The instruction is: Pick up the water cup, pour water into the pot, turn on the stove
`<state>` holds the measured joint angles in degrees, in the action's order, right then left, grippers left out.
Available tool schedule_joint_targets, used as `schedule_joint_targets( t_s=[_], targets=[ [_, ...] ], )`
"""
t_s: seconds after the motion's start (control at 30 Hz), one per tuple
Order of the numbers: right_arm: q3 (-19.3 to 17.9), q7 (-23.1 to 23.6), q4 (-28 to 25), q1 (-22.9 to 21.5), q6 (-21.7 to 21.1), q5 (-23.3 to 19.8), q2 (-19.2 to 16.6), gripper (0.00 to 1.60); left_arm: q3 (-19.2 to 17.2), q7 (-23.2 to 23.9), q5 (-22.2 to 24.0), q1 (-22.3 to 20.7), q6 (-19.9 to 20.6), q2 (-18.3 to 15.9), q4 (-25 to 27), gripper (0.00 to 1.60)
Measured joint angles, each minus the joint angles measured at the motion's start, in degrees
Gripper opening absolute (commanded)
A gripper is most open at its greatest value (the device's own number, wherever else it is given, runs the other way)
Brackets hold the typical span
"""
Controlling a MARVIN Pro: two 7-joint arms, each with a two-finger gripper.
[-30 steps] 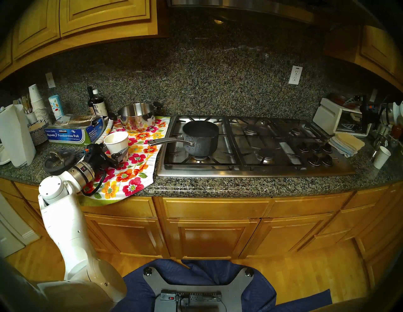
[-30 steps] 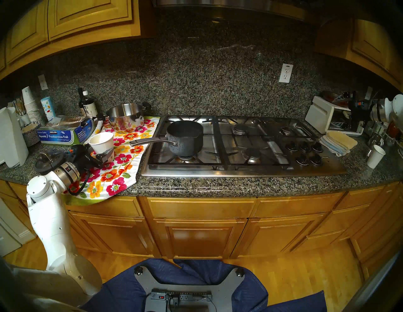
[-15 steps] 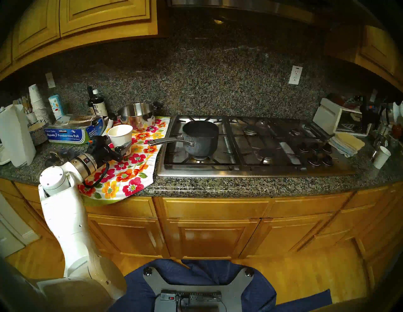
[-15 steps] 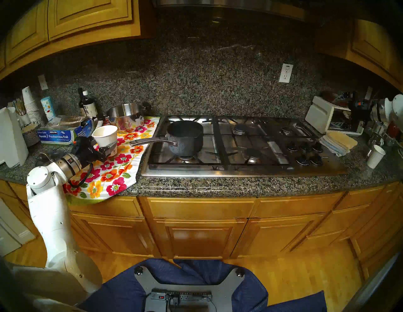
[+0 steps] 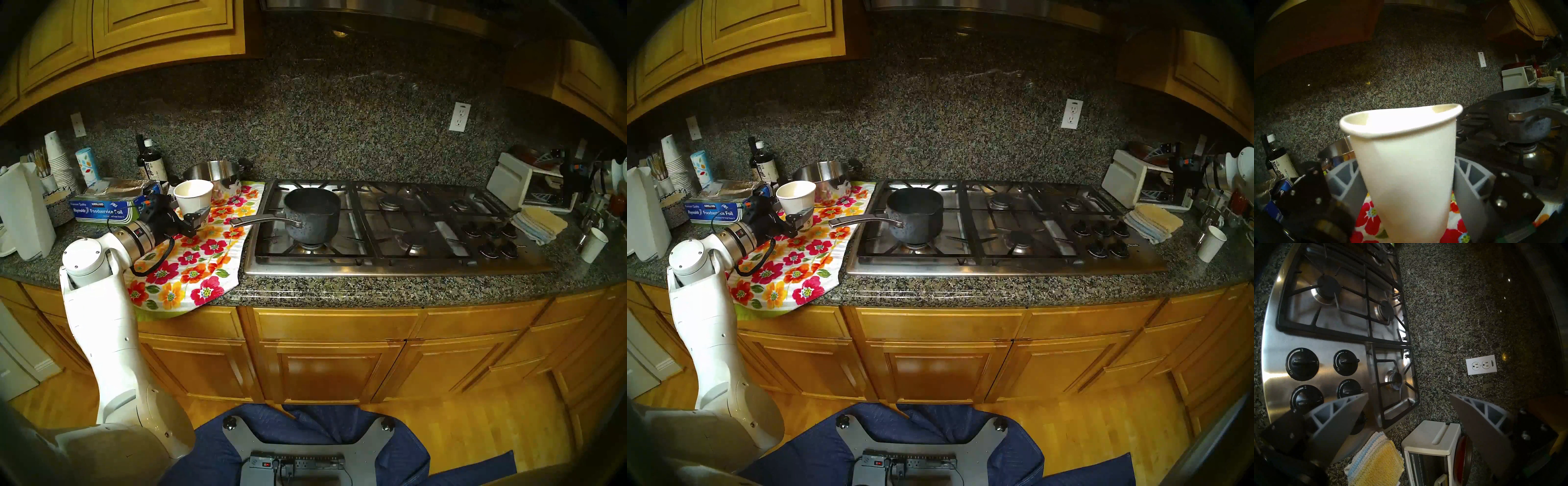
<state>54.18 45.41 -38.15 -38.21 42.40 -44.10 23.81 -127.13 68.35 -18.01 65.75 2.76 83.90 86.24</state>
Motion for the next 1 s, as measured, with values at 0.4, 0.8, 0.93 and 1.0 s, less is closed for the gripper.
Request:
schedule_joint_targets(
  t_s=[0.4, 0.8, 0.93, 1.0],
  targets=[
    [0.00, 0.02, 0.03, 0.02, 0.01, -0.02, 0.00, 1.60, 4.28, -1.04, -2.67, -2.33, 1.64, -1.03, 0.87, 0.90],
    [0.00, 0.04, 0.06, 0.04, 0.03, -0.03, 0.00, 1.60, 8.75, -2.27, -4.70, -5.30, 1.72, -1.49, 0.52, 0.91],
    [0.00, 0.04, 0.06, 0.04, 0.04, -0.04, 0.00, 1.60, 10.15, -2.70, -5.00, -6.23, 1.69, -1.44, 0.38, 0.90],
    [0.00, 0.05, 0.07, 0.04, 0.04, -0.04, 0.00, 1.60, 10.84, -2.90, -5.13, -6.71, 1.68, -1.37, 0.26, 0.90]
  ],
)
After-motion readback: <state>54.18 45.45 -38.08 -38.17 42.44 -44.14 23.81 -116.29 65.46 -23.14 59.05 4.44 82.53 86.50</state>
